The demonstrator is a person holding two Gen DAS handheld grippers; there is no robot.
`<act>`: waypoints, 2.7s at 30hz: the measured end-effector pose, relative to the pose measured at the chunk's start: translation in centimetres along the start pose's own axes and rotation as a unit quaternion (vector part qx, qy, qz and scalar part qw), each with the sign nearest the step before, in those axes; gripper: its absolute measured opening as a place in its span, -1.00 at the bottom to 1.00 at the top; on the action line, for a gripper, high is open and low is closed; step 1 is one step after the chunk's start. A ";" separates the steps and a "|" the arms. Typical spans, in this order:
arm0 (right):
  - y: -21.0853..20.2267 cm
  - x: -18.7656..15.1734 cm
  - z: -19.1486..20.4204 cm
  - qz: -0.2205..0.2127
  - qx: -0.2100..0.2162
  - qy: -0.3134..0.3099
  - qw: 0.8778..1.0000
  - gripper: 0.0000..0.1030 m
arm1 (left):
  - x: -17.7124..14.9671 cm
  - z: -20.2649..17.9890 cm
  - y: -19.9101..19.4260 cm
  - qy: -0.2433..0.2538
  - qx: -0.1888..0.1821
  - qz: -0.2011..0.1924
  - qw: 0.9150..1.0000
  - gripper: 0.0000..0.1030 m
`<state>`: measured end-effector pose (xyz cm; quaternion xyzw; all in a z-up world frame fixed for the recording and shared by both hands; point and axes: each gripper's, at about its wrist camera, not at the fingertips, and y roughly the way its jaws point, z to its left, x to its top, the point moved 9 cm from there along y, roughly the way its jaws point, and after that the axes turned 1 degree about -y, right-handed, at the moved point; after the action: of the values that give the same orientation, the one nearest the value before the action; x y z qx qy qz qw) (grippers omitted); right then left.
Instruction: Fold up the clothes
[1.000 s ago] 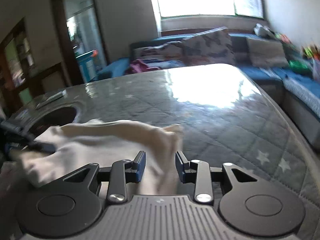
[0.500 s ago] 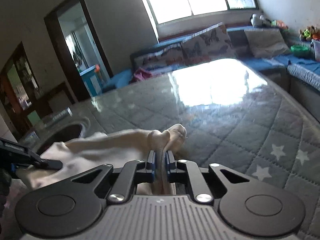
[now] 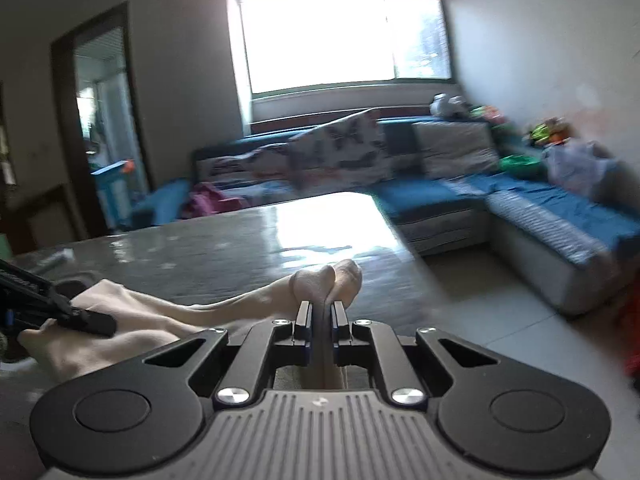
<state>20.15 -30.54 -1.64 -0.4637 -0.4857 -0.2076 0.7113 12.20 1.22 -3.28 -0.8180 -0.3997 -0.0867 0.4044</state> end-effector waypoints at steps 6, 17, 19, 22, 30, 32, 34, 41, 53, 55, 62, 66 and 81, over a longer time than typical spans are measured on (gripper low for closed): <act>-0.2 -0.3 -4.5 0.013 -0.066 -0.007 0.998 -0.84 | -2.1 -3.9 3.8 0.037 -0.017 0.028 0.999 -0.67; 0.3 -3.4 -9.1 0.039 -0.113 0.036 0.992 -0.79 | -2.0 -1.8 3.5 0.078 0.055 0.013 0.995 -0.40; -0.2 -3.4 -8.6 0.029 -0.094 0.038 0.994 -0.79 | -1.5 -2.0 3.0 0.081 0.059 -0.001 0.995 -0.40; 0.5 -4.6 -7.7 0.041 -0.068 0.044 0.996 -0.79 | -0.7 -2.7 2.6 0.088 0.059 -0.015 0.994 -0.44; 1.9 -3.2 -7.5 0.049 -0.050 0.044 0.997 -0.78 | -0.7 -6.2 5.8 0.122 0.038 0.009 0.992 -0.44; 2.7 -2.4 -7.3 0.050 -0.041 0.044 0.997 -0.78 | -0.6 -6.8 6.8 0.127 0.036 0.013 0.991 -0.44; 3.7 -1.8 -6.9 0.052 -0.032 0.042 0.997 -0.78 | -0.4 -7.4 7.9 0.135 0.033 0.020 0.990 -0.44; 8.4 -2.2 -5.2 0.085 -0.025 0.022 0.996 -0.70 | 0.1 -7.2 12.0 0.149 0.054 0.040 0.987 -0.44; 8.0 -1.8 -2.7 0.070 -0.016 -0.017 0.997 -0.26 | 0.3 -7.1 12.5 0.154 0.058 0.033 0.986 -0.37; 8.7 -1.9 -2.2 0.076 -0.019 -0.027 0.997 -0.26 | 0.2 -7.3 12.5 0.156 0.060 0.033 0.985 -0.34; 9.5 -1.7 -1.5 0.075 -0.029 -0.034 0.996 -0.24 | 0.5 -8.3 12.4 0.158 0.052 0.029 0.986 -0.29; 9.9 -2.0 -1.6 0.082 -0.033 -0.042 0.995 -0.22 | 0.6 -8.3 13.6 0.164 0.071 0.029 0.983 -0.30; 3.3 -3.9 -0.2 0.065 -0.020 -0.055 0.996 -0.10 | -1.6 -9.0 11.2 0.199 0.062 0.015 0.978 -0.29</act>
<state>21.01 -29.76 -6.57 -0.5193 -0.4886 -0.1444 0.6862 20.91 -10.22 -4.72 -0.7636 -0.3037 -0.2165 0.5271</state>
